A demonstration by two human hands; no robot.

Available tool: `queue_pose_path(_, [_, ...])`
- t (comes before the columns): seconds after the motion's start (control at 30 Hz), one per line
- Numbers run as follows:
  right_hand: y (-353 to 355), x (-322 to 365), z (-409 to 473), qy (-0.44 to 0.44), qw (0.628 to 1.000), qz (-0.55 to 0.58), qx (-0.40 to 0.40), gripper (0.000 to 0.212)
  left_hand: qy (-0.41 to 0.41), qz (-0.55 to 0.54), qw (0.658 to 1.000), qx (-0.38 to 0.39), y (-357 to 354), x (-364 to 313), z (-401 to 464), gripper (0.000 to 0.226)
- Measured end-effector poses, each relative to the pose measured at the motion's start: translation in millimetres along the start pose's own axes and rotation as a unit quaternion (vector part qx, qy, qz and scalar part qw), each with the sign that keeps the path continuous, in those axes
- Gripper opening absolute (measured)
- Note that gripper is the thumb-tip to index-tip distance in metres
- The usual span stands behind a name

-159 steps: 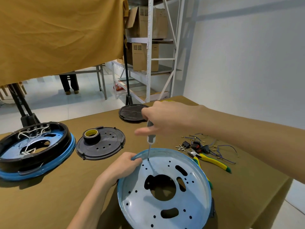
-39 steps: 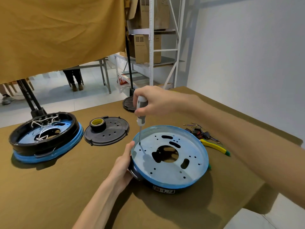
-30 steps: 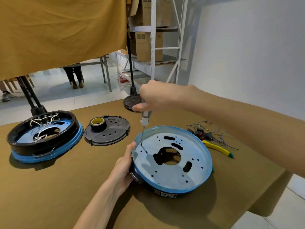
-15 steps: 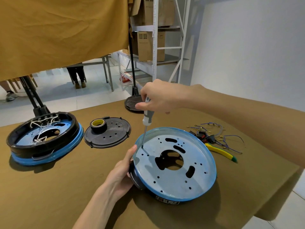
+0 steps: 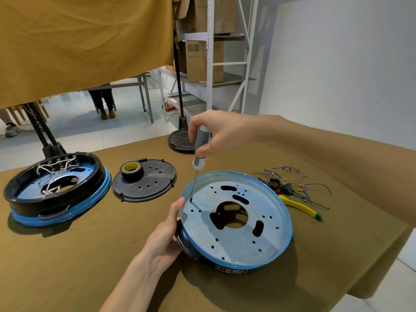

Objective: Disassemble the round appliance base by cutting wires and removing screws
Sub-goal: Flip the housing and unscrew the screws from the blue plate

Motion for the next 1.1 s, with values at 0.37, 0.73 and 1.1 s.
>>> queue_pose_path(0.37, [2, -6, 7, -0.054, 0.984, -0.17, 0.013, 0.048, 0.002, 0.011, 1.0, -0.009, 1, 0, -1, 0.077])
queue_pose_path(0.73, [-5, 9, 4, 0.014, 0.979, -0.205, 0.017, 0.047, 0.01, 0.007, 1.0, -0.006, -1, 2, -1, 0.074])
queue_pose_path(1.1, [-16, 41, -6, 0.115, 0.986, -0.116, 0.035, 0.029, 0.009, 0.007, 1.0, 0.004, -3, 1, -3, 0.067])
Point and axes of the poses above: each hand's wrist, its own z-axis towards the middle knuckle, its own y-axis out of the back of the hand, x = y × z, the point moved 10 cm from there along z, towards the middle knuckle, and after that the axes turned 1 degree about -x, right-handed, at the moved point
